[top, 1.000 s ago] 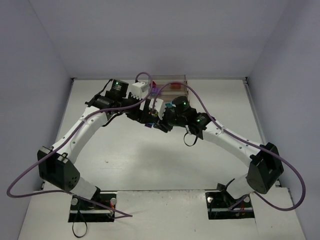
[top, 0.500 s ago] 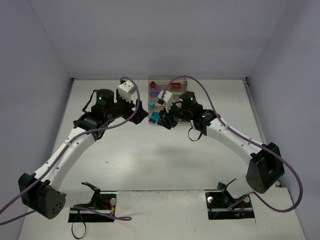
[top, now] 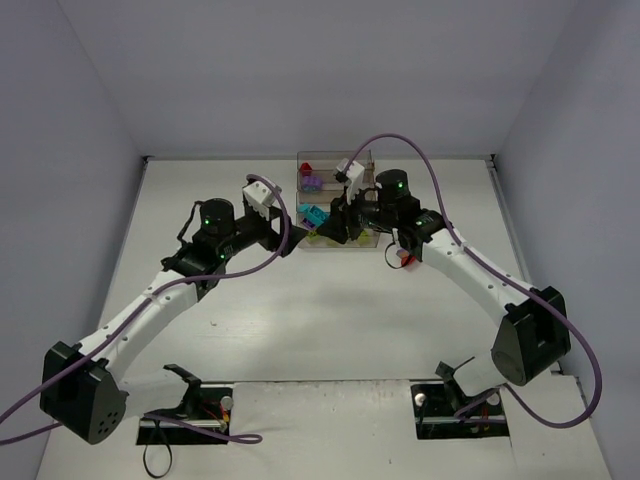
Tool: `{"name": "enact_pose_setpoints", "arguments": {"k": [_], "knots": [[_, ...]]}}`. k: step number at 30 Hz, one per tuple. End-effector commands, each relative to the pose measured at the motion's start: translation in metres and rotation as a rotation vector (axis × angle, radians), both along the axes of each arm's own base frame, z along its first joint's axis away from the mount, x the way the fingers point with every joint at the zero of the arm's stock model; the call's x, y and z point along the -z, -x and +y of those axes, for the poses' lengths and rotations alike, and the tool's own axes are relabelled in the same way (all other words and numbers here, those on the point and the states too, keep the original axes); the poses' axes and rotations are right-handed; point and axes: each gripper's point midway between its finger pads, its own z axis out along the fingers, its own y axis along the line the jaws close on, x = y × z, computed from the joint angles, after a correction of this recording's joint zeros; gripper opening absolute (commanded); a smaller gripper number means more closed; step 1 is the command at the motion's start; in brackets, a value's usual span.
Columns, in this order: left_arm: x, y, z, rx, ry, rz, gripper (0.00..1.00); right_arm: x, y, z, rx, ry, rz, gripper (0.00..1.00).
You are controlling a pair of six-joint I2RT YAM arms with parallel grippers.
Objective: Sort the legos into containers by color
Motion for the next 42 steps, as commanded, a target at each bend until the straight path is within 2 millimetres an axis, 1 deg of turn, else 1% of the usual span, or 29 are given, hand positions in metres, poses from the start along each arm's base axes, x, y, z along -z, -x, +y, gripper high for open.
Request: {"name": "enact_pose_setpoints", "arguments": {"k": [1,5,10,16,20,25,28,33,34,35,38,42], "knots": [[-0.058,-0.011,-0.014,-0.006,0.105,-0.194,0.75,-0.048,-0.002,0.012,-0.02,-0.113,-0.079,0.0],[-0.064,-0.014,-0.021,-0.008,0.109,-0.229,0.75,-0.046,-0.003,0.011,0.006,-0.124,-0.045,0.0],[-0.056,-0.012,-0.031,0.039,0.073,-0.216,0.75,-0.047,-0.003,0.011,0.019,-0.133,-0.034,0.0],[-0.05,-0.019,-0.03,0.016,0.045,-0.215,0.73,-0.049,-0.002,0.011,0.017,-0.142,-0.032,0.0],[-0.05,-0.024,-0.029,-0.001,0.044,-0.229,0.68,-0.048,-0.001,0.012,0.01,-0.144,-0.033,0.0],[-0.052,-0.027,-0.028,-0.015,0.049,-0.248,0.55,-0.047,0.0,0.013,0.002,-0.144,-0.029,0.0],[-0.054,-0.028,-0.027,-0.021,0.052,-0.26,0.52,-0.046,0.001,0.013,-0.001,-0.143,-0.03,0.0],[-0.058,-0.029,-0.025,-0.034,0.06,-0.278,0.39,-0.042,0.002,0.013,0.001,-0.139,-0.02,0.0],[-0.058,-0.028,-0.025,-0.037,0.06,-0.278,0.36,-0.041,0.002,0.013,0.001,-0.138,-0.016,0.0],[-0.057,-0.028,-0.024,-0.042,0.06,-0.282,0.31,-0.04,0.002,0.013,0.002,-0.137,-0.012,0.0],[-0.054,-0.028,-0.02,-0.051,0.048,-0.293,0.19,-0.038,0.004,0.013,0.003,-0.138,0.001,0.0],[-0.046,-0.032,-0.014,-0.088,0.022,-0.29,0.12,-0.04,0.005,0.012,0.006,-0.145,0.006,0.0]]}}
